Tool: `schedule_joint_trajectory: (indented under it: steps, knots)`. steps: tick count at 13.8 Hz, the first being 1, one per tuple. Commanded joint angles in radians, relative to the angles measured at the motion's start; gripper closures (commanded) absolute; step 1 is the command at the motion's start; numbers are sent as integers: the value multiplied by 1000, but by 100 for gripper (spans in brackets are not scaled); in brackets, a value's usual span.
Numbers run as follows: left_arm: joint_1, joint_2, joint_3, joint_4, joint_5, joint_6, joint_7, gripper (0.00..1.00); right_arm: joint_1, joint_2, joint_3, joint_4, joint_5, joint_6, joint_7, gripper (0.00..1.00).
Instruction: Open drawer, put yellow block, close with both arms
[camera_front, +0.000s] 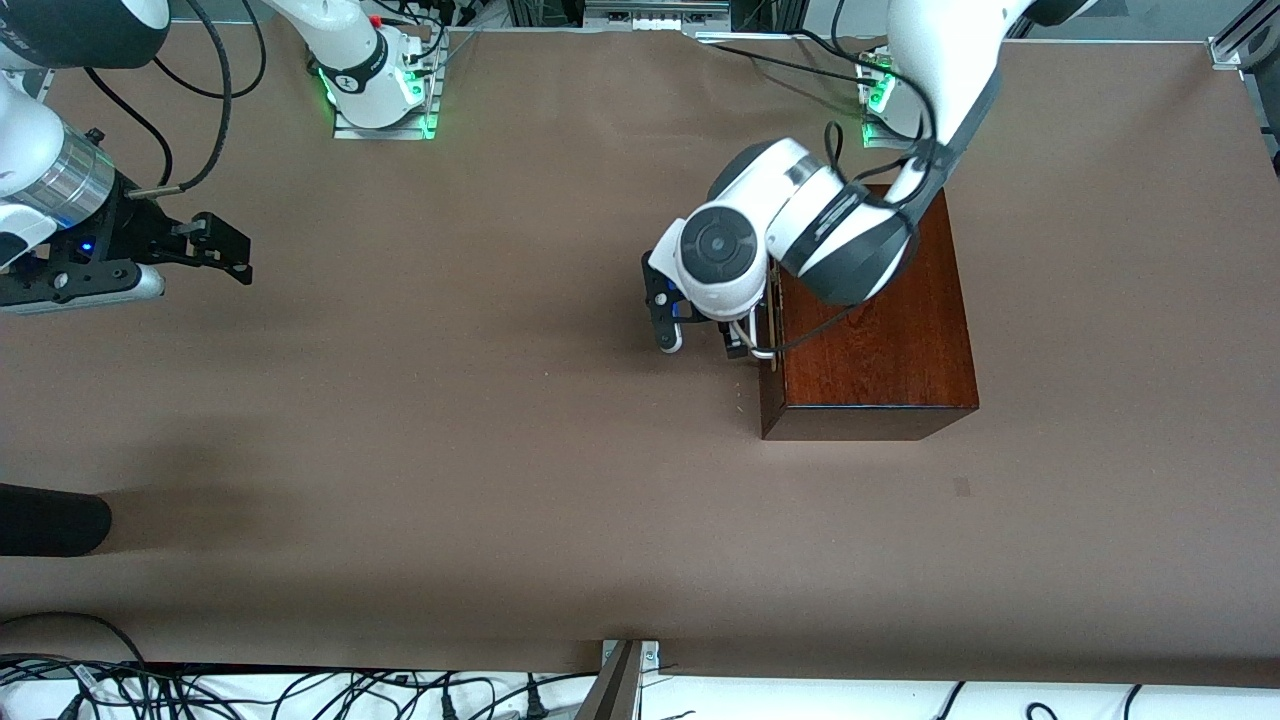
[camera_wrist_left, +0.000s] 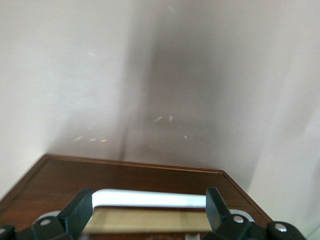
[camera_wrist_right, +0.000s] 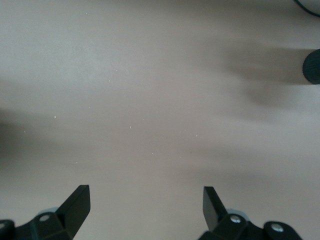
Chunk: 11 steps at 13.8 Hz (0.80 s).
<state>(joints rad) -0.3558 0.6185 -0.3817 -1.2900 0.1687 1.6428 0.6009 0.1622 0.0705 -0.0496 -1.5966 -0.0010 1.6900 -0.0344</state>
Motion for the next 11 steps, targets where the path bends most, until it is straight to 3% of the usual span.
schedule_joint_trajectory:
  steps: [1, 5, 10, 11]
  knots:
    - [61, -100, 4, 14, -9, -50, -58, 0, 0, 0, 2, 15, 19, -21, 16, 0]
    - [236, -158, -8, 70, -20, -156, -61, 0, 0, 0, 2, 17, 19, -21, 18, 0]
    - [279, -181, 21, 176, -6, -288, -70, 0, 0, 0, 2, 15, 19, -19, 18, 0]
    - [275, -221, 61, 170, -3, -288, -117, 0, 0, 0, 2, 17, 19, -19, 18, 0]
